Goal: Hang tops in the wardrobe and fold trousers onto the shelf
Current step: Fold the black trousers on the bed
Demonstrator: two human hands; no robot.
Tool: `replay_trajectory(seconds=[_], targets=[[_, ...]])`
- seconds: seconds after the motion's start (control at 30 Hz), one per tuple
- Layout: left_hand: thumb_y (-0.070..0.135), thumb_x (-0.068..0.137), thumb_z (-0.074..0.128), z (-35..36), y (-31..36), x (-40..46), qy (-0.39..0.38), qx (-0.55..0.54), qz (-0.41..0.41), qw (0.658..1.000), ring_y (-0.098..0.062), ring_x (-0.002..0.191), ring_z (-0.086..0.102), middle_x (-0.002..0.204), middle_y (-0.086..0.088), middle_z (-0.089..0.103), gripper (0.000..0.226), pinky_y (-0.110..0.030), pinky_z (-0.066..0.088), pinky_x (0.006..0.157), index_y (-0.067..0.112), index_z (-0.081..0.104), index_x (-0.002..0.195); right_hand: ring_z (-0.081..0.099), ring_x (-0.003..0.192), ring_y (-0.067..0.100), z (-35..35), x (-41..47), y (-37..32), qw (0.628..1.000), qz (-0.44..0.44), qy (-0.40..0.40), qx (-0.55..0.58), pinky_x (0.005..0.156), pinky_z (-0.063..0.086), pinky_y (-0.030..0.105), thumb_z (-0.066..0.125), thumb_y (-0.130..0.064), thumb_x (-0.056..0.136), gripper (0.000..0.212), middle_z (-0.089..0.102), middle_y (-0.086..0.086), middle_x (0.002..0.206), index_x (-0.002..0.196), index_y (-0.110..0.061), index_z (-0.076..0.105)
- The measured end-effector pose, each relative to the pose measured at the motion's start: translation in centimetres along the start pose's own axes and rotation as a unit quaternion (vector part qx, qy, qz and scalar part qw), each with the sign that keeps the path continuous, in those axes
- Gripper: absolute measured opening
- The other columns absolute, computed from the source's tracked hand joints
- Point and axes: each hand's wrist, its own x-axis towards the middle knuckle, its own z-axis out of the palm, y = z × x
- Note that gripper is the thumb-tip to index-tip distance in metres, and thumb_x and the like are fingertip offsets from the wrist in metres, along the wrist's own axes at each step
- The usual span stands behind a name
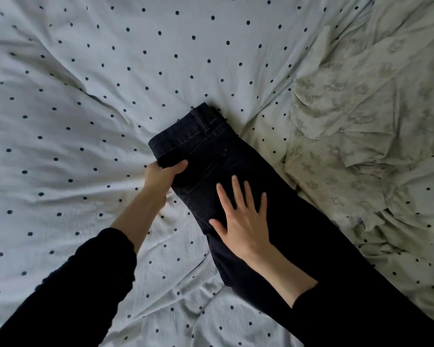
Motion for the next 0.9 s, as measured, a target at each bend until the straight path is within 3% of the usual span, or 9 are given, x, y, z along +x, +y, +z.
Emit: replay_trajectory(seconds=[0.13,0.27,0.37,0.43,0.53,0.57,0.67,0.77,0.9], targets=[[0.006,0.078,0.073,-1.1,1.0,-2.2,0.021,0.052,0.101,0.993,-0.010,0.087,0.066,0.092,0.005,0.068,0.026,-0.019,0.051,0.071,0.013,0.064,0.102,-0.006,0.145,0.037,-0.8,1.8,-0.9,0.997,-0.036,-0.068,0.025,0.108,0.007,0.067,0.045,-0.054,0.092,0.083,-0.021,0.005,0.157,0.149,-0.033,-0.012],[0.012,0.075,0.077,-2.7,2.7,-4.4,0.066,0.151,0.213,0.963,-0.014,0.086,0.066,0.088,0.006,0.067,0.025,-0.029,0.054,0.077,0.015,0.063,0.096,-0.013,0.145,0.034,-1.7,3.0,-2.7,0.993,-0.060,-0.091,0.045,0.110,0.004,0.066,0.042,-0.056,0.092,0.084,-0.031,0.000,0.153,0.146,-0.038,-0.019],[0.013,0.077,0.075,-3.1,4.7,-5.9,0.089,0.189,0.298,0.932,-0.008,0.079,0.061,0.087,0.005,0.065,0.028,-0.019,0.051,0.073,0.009,0.063,0.102,-0.013,0.145,0.032,-2.8,4.1,-3.6,0.993,-0.080,-0.065,0.055,0.112,0.005,0.063,0.041,-0.058,0.092,0.084,-0.033,-0.001,0.153,0.145,-0.038,-0.021],[0.013,0.078,0.074,-3.3,5.8,-7.0,0.101,0.201,0.348,0.910,-0.006,0.077,0.059,0.088,0.002,0.064,0.030,-0.016,0.050,0.074,0.007,0.062,0.104,-0.011,0.145,0.031,-4.3,4.3,-4.0,0.992,-0.098,-0.041,0.070,0.113,0.006,0.060,0.042,-0.057,0.092,0.083,-0.030,-0.001,0.154,0.146,-0.038,-0.018],[0.019,0.077,0.073,-3.3,5.1,-8.9,0.111,0.256,0.411,0.868,-0.024,0.084,0.059,0.090,-0.002,0.061,0.030,-0.037,0.046,0.084,0.006,0.059,0.101,-0.001,0.147,0.027,-5.5,2.2,-2.6,0.988,-0.119,-0.028,0.093,0.115,0.012,0.052,0.044,-0.044,0.096,0.072,-0.013,0.002,0.159,0.152,-0.030,0.001],[0.019,0.076,0.072,-3.1,4.1,-9.7,0.100,0.290,0.442,0.843,-0.025,0.086,0.057,0.090,-0.003,0.059,0.030,-0.037,0.040,0.084,0.008,0.058,0.100,0.005,0.147,0.025,-5.7,0.7,-1.6,0.985,-0.113,-0.020,0.125,0.115,0.016,0.049,0.044,-0.037,0.098,0.063,-0.002,0.005,0.160,0.152,-0.024,0.014],[0.009,0.067,0.070,-2.2,-0.1,-13.2,0.017,0.377,0.510,0.773,-0.014,0.095,0.054,0.103,-0.003,0.064,0.041,-0.026,0.028,0.082,0.023,0.054,0.101,0.034,0.139,0.019,-5.9,-6.1,2.6,0.945,0.044,0.067,0.318,0.112,0.026,0.024,0.041,-0.020,0.101,0.039,0.039,0.006,0.149,0.139,-0.012,0.046],[0.004,0.062,0.063,-0.4,-4.3,-16.6,-0.078,0.395,0.539,0.740,-0.012,0.111,0.054,0.117,0.001,0.065,0.047,-0.031,0.034,0.092,0.026,0.052,0.102,0.044,0.129,0.010,-6.8,-12.8,6.8,0.880,0.206,0.152,0.401,0.100,0.028,0.011,0.032,-0.024,0.102,0.040,0.050,-0.001,0.139,0.139,-0.012,0.044],[0.015,0.063,0.074,2.4,-9.6,-18.6,-0.237,0.513,0.541,0.623,-0.018,0.120,0.055,0.125,0.002,0.062,0.049,-0.034,0.038,0.102,0.025,0.064,0.110,0.044,0.130,0.016,-6.7,-15.5,8.7,0.942,0.107,0.206,0.243,0.102,0.036,0.020,0.033,-0.030,0.100,0.044,0.048,0.007,0.140,0.137,-0.008,0.046]])
